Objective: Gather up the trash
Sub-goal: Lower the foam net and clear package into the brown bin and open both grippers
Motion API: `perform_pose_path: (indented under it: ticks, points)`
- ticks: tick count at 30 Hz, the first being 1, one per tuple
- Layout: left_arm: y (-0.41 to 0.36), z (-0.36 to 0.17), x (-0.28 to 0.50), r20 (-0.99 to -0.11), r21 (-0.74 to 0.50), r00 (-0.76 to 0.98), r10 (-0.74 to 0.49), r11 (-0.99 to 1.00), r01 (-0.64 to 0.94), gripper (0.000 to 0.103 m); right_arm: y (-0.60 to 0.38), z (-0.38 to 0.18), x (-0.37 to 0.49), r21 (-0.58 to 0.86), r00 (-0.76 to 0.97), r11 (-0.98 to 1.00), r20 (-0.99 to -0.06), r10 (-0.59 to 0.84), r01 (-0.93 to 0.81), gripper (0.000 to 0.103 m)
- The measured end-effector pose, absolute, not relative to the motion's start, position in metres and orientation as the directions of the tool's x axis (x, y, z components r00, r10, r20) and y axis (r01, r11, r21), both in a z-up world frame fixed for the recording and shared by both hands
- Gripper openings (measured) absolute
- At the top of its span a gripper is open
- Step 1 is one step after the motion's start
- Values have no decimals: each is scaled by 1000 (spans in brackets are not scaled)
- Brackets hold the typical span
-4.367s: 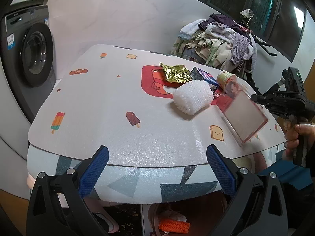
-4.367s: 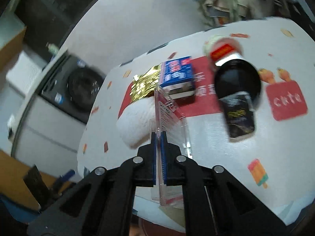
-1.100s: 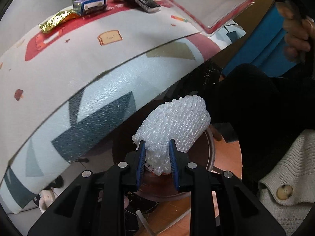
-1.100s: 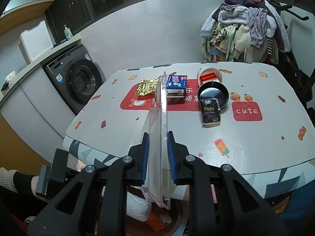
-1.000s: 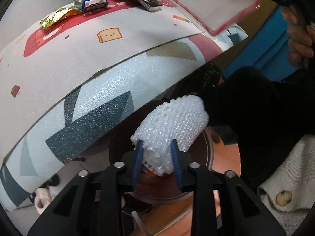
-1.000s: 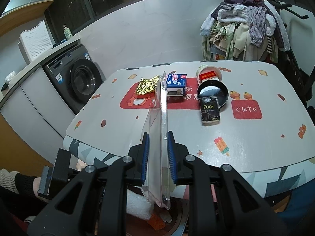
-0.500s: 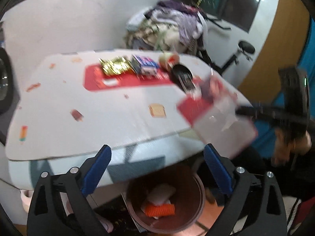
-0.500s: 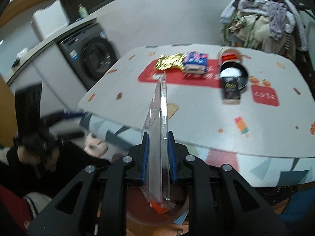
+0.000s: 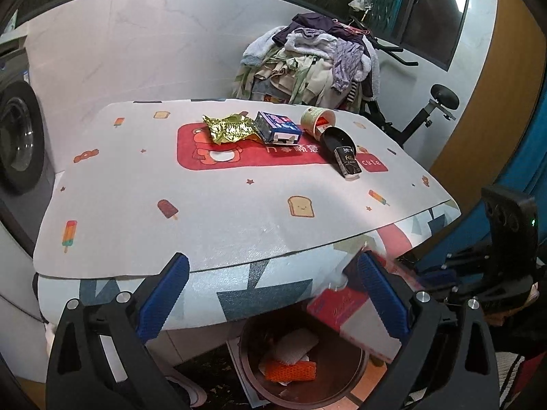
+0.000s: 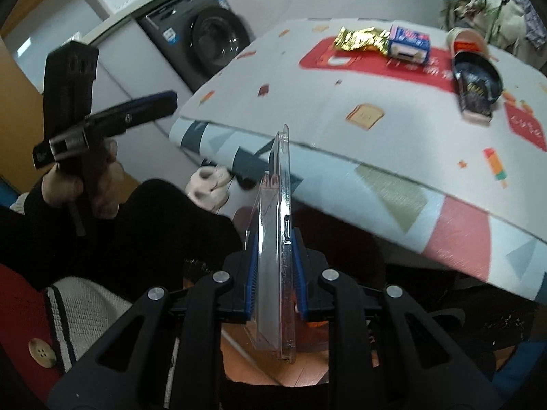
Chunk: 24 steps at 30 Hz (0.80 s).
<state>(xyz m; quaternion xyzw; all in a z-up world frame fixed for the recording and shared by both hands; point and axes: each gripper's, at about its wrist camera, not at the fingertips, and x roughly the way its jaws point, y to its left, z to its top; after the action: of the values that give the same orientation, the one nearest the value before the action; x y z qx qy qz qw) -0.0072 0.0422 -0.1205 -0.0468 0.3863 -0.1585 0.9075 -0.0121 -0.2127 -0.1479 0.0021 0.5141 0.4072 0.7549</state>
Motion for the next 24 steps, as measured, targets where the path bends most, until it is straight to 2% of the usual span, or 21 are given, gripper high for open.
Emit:
perform_pose_path:
  ticks: [7,24]
  points:
    - [47,-125,-9,-694,-222,646,-317,948,227,97,-204,-171,-15,457,49,659,-800,598,-597,22]
    - [45,-138,-8,-715,-230,624,-316,949,216,97,-199,-243,-5,371,-46,760,-910,412,-533,21]
